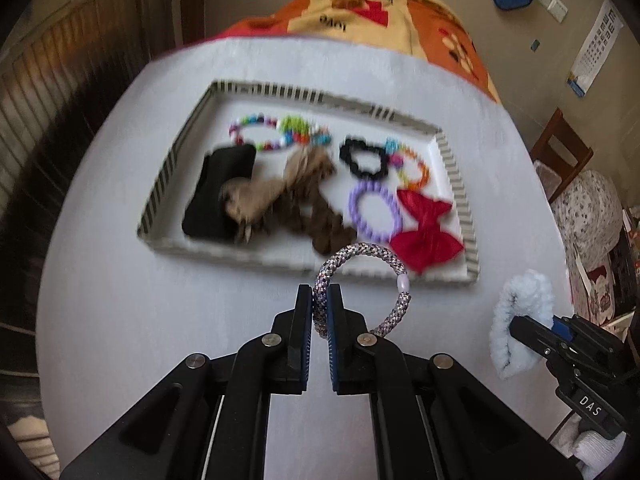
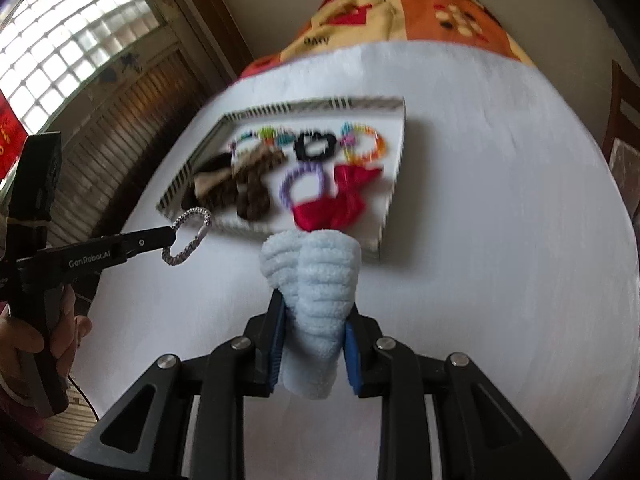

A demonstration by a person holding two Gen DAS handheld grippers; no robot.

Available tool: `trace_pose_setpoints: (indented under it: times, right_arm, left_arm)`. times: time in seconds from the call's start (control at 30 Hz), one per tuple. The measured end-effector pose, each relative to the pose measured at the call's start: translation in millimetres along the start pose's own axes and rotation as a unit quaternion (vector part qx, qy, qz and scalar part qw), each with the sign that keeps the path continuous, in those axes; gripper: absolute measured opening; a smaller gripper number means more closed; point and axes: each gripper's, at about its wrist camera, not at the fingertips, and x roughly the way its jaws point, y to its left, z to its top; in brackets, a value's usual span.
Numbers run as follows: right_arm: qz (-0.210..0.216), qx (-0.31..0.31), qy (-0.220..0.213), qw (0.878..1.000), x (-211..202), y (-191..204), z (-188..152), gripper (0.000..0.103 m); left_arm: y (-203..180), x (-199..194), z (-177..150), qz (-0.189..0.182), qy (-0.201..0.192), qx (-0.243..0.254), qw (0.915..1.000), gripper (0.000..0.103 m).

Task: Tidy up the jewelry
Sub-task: 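Carry the silver hair tie and white scrunchie with both tools into the tray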

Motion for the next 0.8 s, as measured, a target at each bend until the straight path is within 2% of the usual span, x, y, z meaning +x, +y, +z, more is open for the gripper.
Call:
trace_pose_setpoints:
  times: [0.17,0.43,0.6,0.8]
  right_arm:
    - [-0.012,0.002,-0.007,1.000,16,-7,41,0.026]
    - [-0.030,0.004,0.001,1.000,61,-23,92,0.027]
    - [-0.037,0.009,0.021,0.999,100,-36,115,0.027]
    - [-0.052,0.017,0.037,0.998,134,-51,125,0.027]
  left_arm:
    - [-4,9,33,0.008,-0.008,0.004,0.9999,0.000]
    - [-14,45,61,0.014,0.008,0.012,0.9998,0.000]
    - [-16,72,70,0.020,0.024,0.015,0.9994,0.000]
    - [-18,96,75,0.024,0.039,0.017,0.9988,0.000]
